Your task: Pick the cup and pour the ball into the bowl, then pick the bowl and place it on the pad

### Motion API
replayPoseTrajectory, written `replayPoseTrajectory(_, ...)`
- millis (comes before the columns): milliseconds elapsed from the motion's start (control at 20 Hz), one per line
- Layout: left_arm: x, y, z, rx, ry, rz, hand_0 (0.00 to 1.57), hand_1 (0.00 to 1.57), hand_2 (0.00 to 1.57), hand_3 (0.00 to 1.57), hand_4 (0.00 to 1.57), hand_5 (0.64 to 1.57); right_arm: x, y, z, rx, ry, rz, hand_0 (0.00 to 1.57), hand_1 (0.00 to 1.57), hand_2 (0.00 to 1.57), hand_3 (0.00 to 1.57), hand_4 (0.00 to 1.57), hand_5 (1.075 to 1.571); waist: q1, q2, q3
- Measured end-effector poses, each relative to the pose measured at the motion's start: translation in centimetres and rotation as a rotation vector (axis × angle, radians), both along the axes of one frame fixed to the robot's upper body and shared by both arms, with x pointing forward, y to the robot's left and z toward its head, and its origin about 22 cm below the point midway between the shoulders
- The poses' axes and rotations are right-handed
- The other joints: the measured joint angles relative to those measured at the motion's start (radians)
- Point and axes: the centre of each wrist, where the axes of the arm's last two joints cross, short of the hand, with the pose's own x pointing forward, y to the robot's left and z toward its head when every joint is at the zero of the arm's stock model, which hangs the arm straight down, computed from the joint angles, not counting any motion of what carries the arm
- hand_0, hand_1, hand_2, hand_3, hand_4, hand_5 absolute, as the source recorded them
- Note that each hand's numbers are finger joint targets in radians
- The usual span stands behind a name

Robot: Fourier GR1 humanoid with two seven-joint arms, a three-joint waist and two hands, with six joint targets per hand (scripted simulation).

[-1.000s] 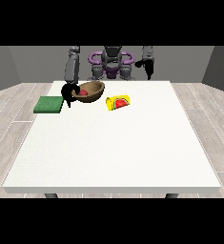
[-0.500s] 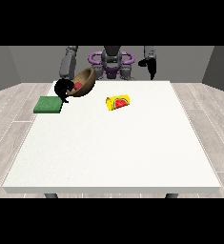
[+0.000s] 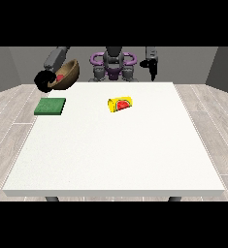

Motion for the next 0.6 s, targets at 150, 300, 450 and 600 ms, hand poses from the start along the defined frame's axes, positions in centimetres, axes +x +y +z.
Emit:
replayPoseTrajectory(150,0.2,-1.0,0.0,0.001,-0.006,-0.002,0.0,0.0,0.0,0.0,1.18,1.347,0.3,-2.0,1.9,-0.012,-0.015,-0.005,1.57,1.57,1.57,1.3,0.96,1.498,-0.004,0.015,0.0003)
replayPoseTrajectory(300,0.1,-1.5,0.0,-0.002,-0.012,-0.005,0.0,0.0,0.0,0.0,1.18,1.35,0.1,-3.9,3.1,-0.005,-0.028,-0.019,1.57,1.57,1.57,1.33,0.99,1.493,-0.001,0.027,0.0002)
replayPoseTrajectory(450,0.2,-1.2,-0.1,-0.002,-0.038,-0.012,0.0,0.0,0.0,0.0,1.18,1.345,-0.6,-5.8,3.7,0.007,-0.051,-0.036,1.57,1.57,1.57,0.87,0.95,1.502,0.006,0.057,0.0004)
replayPoseTrajectory(600,0.5,-1.8,0.2,-0.007,-0.098,-0.027,0.0,0.0,0.0,0.0,1.18,1.351,-1.6,-7.8,3.9,0.016,-0.103,-0.05,1.56,1.56,1.57,0.68,0.92,1.511,0.015,0.124,0.0007)
